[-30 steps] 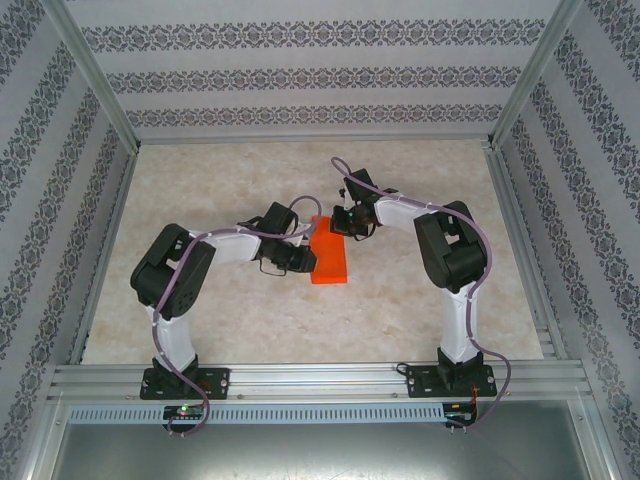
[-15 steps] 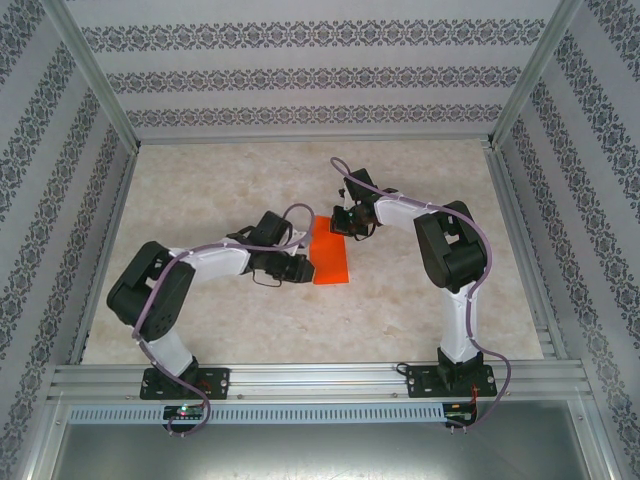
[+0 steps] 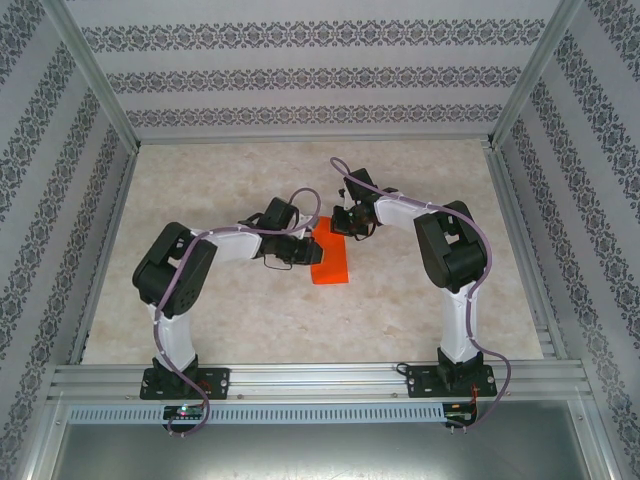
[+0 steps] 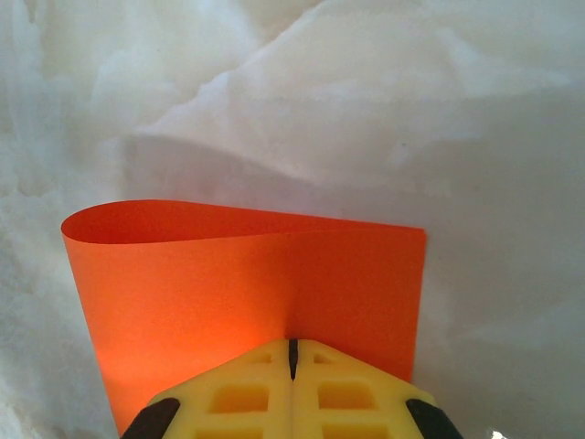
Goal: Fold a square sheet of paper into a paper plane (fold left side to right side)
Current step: First fold the square sheet of paper in half at the center of the table.
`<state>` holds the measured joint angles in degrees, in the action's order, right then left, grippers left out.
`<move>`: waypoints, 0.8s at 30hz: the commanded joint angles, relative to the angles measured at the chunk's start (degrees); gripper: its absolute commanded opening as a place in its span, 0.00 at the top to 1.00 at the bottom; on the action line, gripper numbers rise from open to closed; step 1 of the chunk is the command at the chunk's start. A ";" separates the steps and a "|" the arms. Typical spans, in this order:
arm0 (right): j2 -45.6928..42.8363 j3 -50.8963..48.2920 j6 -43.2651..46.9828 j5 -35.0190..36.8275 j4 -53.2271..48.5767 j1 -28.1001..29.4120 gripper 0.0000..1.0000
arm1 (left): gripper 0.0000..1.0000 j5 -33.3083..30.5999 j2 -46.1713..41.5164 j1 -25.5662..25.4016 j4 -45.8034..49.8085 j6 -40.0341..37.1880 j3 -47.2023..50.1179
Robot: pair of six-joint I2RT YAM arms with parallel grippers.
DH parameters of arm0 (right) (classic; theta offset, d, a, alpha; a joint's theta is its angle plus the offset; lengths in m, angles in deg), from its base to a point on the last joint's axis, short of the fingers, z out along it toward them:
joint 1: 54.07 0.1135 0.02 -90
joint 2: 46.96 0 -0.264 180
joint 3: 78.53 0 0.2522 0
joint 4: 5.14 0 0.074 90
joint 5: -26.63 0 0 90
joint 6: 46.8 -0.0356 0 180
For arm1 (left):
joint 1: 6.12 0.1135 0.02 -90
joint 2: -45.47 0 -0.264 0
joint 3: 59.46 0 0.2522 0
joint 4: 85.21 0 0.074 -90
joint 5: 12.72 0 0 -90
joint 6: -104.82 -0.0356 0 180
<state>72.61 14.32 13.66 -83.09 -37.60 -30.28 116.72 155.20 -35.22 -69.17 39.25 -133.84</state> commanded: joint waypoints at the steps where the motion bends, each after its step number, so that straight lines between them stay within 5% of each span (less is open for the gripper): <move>1: 2.78 -0.04 1.47 3.57 -4.93 -0.02 1.00 | 0.84 0.68 0.97 -1.21 -0.92 -1.34 -1.11; 24: 2.25 0.10 1.72 4.27 -5.99 0.00 1.00 | 0.85 -1.89 -7.18 -5.78 4.98 -6.05 11.68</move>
<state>72.68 14.73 13.85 -82.96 -39.04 -30.28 114.53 149.71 -39.38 -68.93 35.27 -124.57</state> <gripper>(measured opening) 0.037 0.152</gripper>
